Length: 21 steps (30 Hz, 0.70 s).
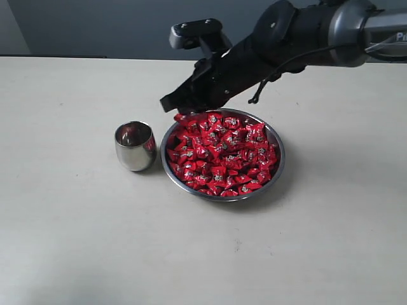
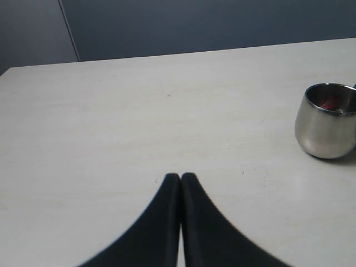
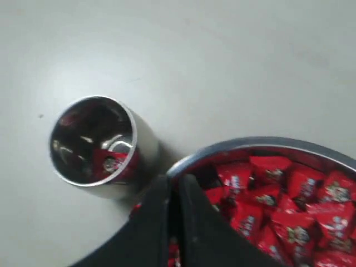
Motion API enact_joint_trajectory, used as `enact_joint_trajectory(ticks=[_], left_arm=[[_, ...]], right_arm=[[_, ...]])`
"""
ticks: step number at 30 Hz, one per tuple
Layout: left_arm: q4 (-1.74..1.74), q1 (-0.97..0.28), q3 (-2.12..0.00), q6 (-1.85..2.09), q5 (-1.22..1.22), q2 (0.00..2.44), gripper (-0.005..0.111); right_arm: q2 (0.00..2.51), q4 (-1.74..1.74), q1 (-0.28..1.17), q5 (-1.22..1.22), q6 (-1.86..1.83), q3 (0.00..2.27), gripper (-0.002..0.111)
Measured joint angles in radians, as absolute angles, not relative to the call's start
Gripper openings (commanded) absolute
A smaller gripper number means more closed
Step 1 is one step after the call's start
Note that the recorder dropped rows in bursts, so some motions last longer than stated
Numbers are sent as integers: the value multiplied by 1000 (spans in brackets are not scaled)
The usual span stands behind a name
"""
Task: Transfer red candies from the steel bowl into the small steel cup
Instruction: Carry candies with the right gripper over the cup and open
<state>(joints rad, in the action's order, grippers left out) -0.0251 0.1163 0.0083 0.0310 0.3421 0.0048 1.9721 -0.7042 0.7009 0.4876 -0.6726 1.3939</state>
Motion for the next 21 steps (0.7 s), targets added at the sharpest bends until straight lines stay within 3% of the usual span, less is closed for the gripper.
enact_joint_trajectory(ticks=[7,21], left_arm=[[-25,116,8,31,342,5,0],[-25,116,8,31,342,5,0]], right_arm=[[1980,-704,833,359,-707,1405,0],[2175,-705,850,409,-710,1609,1]])
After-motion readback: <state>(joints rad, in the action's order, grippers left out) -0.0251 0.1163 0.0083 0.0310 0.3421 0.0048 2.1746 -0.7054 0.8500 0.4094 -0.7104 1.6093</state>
